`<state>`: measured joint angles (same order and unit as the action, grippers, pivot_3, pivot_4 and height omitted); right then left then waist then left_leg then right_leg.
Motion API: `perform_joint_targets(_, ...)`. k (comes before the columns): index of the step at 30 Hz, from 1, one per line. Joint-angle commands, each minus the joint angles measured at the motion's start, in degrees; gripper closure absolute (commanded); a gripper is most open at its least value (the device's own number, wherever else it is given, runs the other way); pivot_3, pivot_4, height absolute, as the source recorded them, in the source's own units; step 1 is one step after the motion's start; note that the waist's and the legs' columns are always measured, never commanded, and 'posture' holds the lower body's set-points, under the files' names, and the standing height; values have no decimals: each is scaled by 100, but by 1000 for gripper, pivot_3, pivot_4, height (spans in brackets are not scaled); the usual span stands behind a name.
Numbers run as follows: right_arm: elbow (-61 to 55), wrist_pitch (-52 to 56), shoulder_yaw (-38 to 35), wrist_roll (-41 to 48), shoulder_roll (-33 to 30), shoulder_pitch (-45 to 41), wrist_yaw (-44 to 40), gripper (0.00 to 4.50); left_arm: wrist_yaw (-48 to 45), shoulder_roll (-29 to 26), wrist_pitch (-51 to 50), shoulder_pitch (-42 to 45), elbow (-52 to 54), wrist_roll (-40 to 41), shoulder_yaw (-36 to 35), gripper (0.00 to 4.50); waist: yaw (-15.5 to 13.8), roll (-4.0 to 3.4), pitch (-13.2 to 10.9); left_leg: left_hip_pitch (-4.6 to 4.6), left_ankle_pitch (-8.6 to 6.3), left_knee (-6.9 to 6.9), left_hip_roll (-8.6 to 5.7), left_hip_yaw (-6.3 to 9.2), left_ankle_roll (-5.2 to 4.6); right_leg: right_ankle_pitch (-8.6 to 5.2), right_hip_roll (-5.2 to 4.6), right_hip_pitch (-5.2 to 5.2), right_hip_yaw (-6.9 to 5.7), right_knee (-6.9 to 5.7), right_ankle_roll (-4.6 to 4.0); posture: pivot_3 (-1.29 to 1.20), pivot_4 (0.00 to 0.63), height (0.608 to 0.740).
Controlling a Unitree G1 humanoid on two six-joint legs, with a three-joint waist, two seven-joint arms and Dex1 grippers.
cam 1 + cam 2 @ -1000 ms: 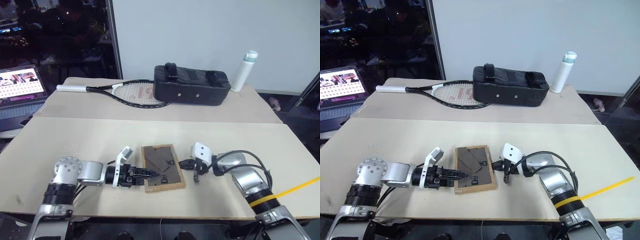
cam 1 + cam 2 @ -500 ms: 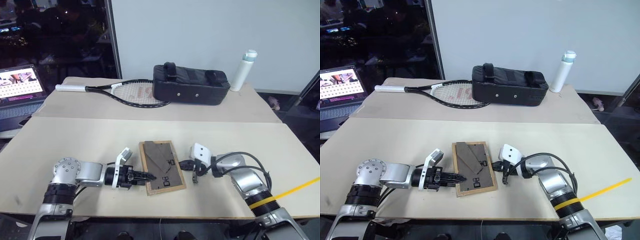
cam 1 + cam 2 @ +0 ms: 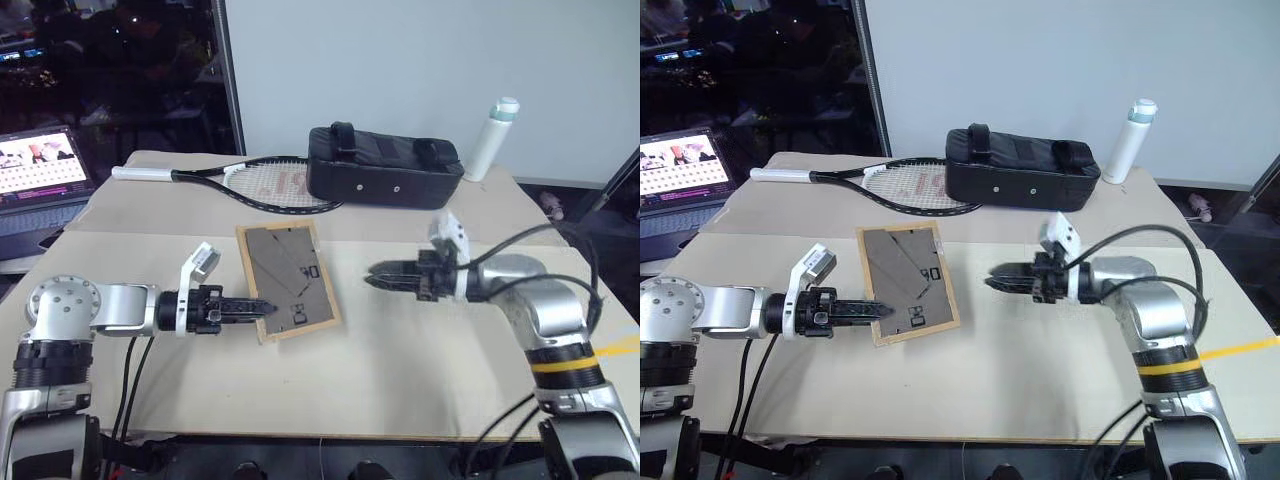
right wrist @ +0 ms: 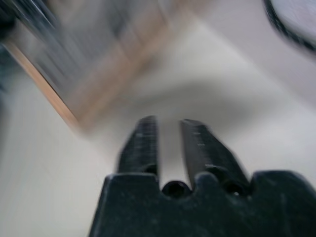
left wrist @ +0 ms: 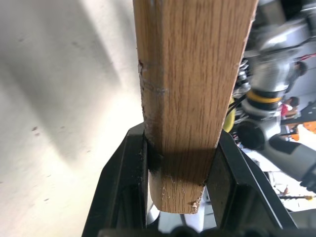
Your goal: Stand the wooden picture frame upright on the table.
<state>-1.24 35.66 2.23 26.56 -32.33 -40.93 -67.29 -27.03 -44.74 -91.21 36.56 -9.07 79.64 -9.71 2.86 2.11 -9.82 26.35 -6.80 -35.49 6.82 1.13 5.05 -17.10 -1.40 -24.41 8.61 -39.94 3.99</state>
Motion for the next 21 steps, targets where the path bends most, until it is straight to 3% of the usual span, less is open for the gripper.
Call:
perform_joint_targets(1, -168, 27, 220, 48, 236, -242, 178, 1688, -458, -55, 114, 178, 261, -236, -13, 3401, -27, 0, 0, 2, 1, 8, 0, 0, 2, 0, 0, -5, -1, 4, -1, 0, 150, 677)
perform_joint_targets(6, 513, -664, 670, -527, 612, -490, 334, 30, -342, 25, -129, 353, -390, -174, 70, 3401, -47, 0, -1, 5, 4, 23, 0, 4, 5, -2, 0, -8, -7, 8, -4, 0, 150, 677)
perform_joint_targets(21, 614, -612, 1146, -535, 1239, -758, 184, 30, -197, 165, -129, 853, -775, 71, 456, 3401, -46, -3, -5, 12, 16, 43, 0, 30, 22, -6, 0, -10, -38, 5, -14, 0, 150, 677)
